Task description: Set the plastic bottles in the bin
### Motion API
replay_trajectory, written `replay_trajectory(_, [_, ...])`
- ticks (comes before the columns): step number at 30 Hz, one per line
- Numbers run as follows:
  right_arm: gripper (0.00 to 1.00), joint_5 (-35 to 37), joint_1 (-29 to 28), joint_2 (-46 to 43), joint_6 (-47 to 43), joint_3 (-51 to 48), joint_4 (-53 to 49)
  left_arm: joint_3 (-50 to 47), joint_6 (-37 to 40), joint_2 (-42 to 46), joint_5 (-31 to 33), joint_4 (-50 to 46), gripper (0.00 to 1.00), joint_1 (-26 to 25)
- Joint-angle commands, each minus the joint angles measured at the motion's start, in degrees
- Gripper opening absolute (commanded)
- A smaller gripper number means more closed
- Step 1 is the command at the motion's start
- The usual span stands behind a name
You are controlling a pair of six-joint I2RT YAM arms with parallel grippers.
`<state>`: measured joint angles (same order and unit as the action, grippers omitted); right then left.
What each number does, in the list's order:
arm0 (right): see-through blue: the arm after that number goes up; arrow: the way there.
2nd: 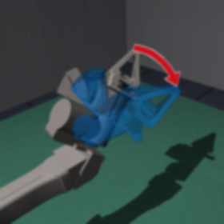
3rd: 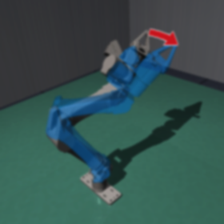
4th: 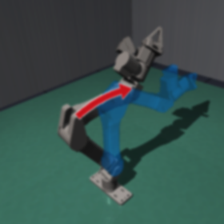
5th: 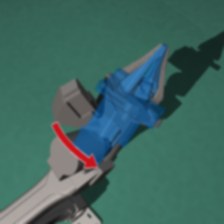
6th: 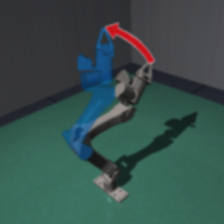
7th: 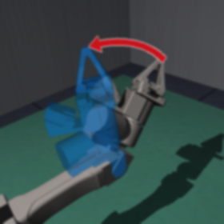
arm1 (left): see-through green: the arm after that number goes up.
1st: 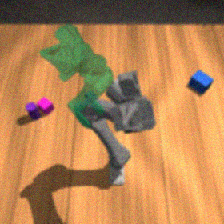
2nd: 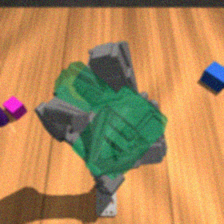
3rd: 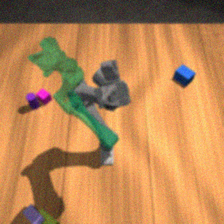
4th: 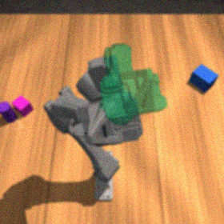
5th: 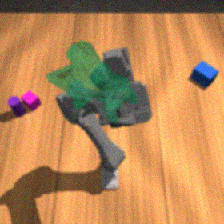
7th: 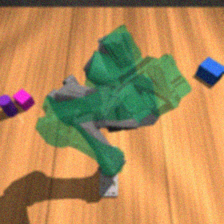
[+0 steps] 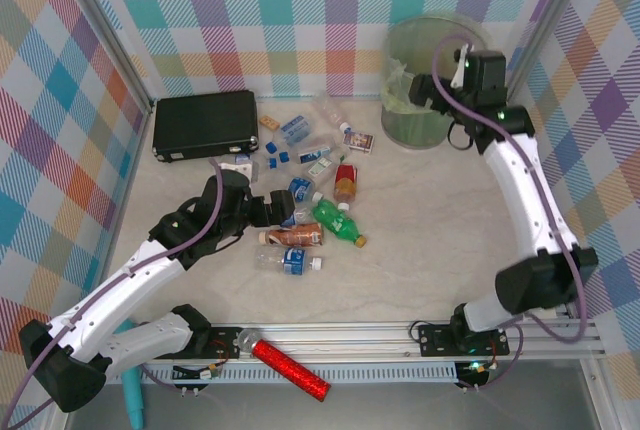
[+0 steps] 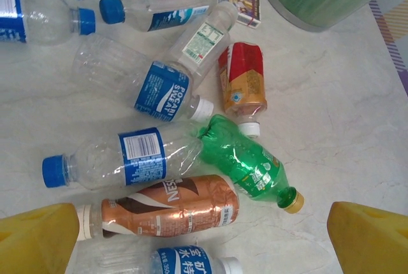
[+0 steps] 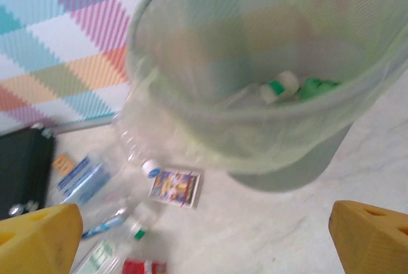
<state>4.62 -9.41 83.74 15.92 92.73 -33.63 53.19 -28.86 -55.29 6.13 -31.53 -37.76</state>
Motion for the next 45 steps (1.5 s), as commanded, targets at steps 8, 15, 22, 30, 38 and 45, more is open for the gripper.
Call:
replay_trajectory(8, [0.99, -2.9, -8.5, -21.6, 3.5, -29.5, 14.4, -6.9, -19.5, 1.4, 2.1, -5.8, 1.0, -0.5])
replay_trajectory(15, [0.99, -2.5, -16.7, -25.1, 3.7, -39.7, 18.7, -11.2, -26.1, 3.2, 5.0, -11.0, 0.99, -0.7])
replay_trajectory(22, [0.99, -1.2, -22.3, -21.8, 2.9, -45.0, 25.6, -17.5, -41.8, 6.4, 3.7, -10.0, 0.96, -1.3])
replay_trajectory(30, [0.99, -0.8, -25.5, -21.1, 2.3, -49.0, 30.3, -22.5, -57.7, 5.3, 8.1, -5.2, 0.93, -6.7])
replay_trajectory(38, [0.99, -0.5, -26.5, -21.5, 2.6, -51.3, 31.7, -23.9, -66.4, 0.6, 8.9, 0.9, 0.94, -10.0])
replay_trajectory(45, [0.99, 0.9, -26.6, -22.0, 2.7, -52.7, 32.8, -23.4, -69.3, -5.4, 8.9, 4.8, 0.92, -11.2])
